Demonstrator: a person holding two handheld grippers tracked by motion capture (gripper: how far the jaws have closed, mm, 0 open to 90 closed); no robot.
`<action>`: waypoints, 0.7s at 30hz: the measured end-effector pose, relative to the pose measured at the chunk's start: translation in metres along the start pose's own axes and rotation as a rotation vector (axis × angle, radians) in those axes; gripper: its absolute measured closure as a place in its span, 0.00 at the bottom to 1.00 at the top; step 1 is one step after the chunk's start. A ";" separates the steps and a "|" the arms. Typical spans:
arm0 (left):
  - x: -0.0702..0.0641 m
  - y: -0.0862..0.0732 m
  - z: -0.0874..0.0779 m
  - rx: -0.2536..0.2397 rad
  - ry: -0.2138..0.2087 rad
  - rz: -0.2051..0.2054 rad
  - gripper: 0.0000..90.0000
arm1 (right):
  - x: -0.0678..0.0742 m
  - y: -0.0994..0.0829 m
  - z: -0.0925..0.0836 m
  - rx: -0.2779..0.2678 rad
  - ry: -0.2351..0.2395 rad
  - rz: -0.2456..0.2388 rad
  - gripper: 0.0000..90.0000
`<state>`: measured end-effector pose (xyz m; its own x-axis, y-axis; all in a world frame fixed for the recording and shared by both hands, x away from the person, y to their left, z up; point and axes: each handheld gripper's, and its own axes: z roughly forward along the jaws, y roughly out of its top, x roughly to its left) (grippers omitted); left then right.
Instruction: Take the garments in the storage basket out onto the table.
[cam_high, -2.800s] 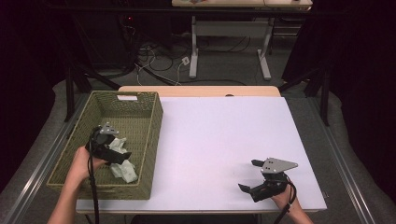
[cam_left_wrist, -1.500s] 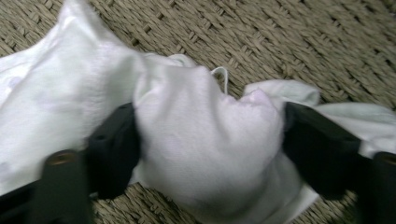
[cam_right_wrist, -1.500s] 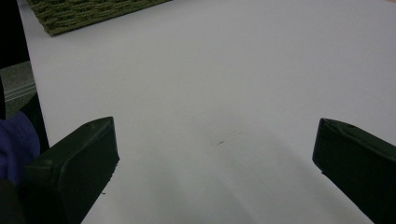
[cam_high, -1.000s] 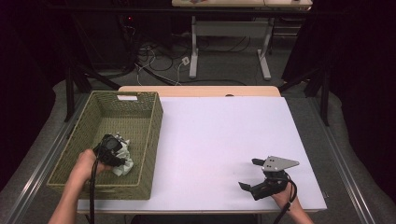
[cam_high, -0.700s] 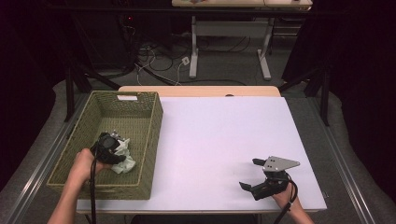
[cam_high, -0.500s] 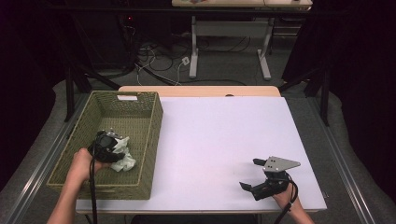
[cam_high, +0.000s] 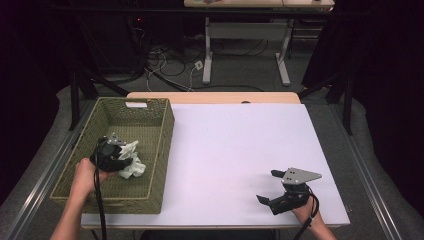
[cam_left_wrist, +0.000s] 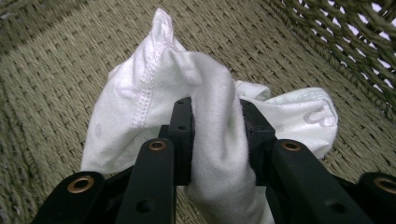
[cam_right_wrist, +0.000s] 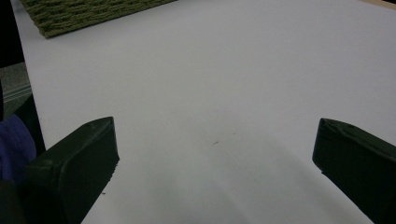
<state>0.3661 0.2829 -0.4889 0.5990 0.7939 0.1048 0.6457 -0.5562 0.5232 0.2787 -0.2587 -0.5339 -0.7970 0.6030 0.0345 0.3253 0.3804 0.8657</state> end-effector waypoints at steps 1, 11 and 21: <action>0.000 0.000 -0.001 -0.018 0.002 0.002 0.79 | 0.000 0.000 0.000 0.007 0.002 0.000 0.00; -0.003 0.001 -0.013 -0.116 0.038 -0.009 0.79 | -0.001 0.000 0.000 0.009 -0.005 0.003 0.00; -0.004 0.002 -0.023 -0.200 0.060 -0.016 0.79 | 0.000 0.000 0.001 -0.001 -0.011 -0.004 0.00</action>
<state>0.3543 0.2842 -0.4685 0.5567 0.8185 0.1421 0.5442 -0.4885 0.6821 0.2794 -0.2577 -0.5344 -0.7927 0.6091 0.0260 0.3221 0.3822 0.8661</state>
